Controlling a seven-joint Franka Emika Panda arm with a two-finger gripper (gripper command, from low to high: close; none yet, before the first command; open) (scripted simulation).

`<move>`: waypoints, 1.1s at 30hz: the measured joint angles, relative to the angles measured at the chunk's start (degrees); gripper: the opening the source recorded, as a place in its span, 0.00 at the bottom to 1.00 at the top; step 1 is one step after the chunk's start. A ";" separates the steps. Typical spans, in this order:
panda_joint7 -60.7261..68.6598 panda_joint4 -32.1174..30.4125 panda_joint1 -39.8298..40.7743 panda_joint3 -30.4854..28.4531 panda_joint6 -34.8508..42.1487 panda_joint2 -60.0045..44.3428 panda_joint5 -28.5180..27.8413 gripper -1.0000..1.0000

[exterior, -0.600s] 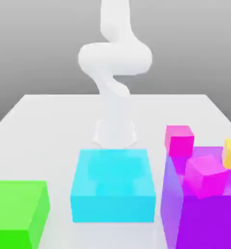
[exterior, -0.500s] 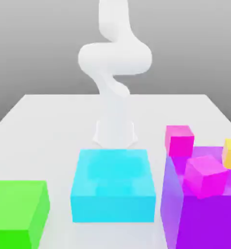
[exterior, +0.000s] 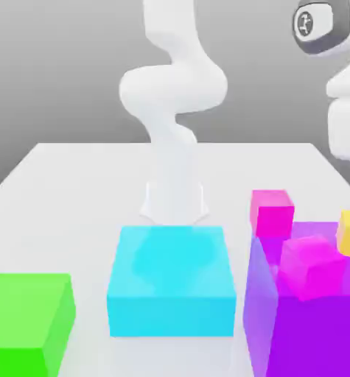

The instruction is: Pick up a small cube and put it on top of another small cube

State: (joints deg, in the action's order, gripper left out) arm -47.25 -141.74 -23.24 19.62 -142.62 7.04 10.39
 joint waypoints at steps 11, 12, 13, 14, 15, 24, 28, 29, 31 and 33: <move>-8.08 -17.14 -5.60 -2.29 -19.77 -10.89 -13.86 0.50; -9.58 -17.28 -6.20 -3.27 -21.51 -12.51 -15.91 0.50; -11.02 -17.14 -7.22 -4.70 -23.17 -14.36 -17.90 0.50; -12.59 -16.86 -8.46 -6.43 -24.84 -16.33 -20.01 0.50; -13.98 -16.50 -9.99 -8.37 -26.51 -18.34 -21.85 0.50; -17.01 -15.41 -14.75 -13.98 -31.25 -23.99 -25.69 0.00; -13.37 -16.62 -11.13 -9.25 -26.57 -18.18 -20.96 0.00; -11.88 -17.03 -10.30 -7.95 -25.02 -16.17 -18.99 0.00; -8.81 -17.82 -10.10 -6.73 -21.73 -11.97 -14.78 0.00; -6.96 -16.33 -10.16 -6.51 -19.62 -9.60 -14.85 0.00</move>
State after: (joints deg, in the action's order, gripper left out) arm -54.21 -158.07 -33.40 13.11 -162.25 -2.56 -4.46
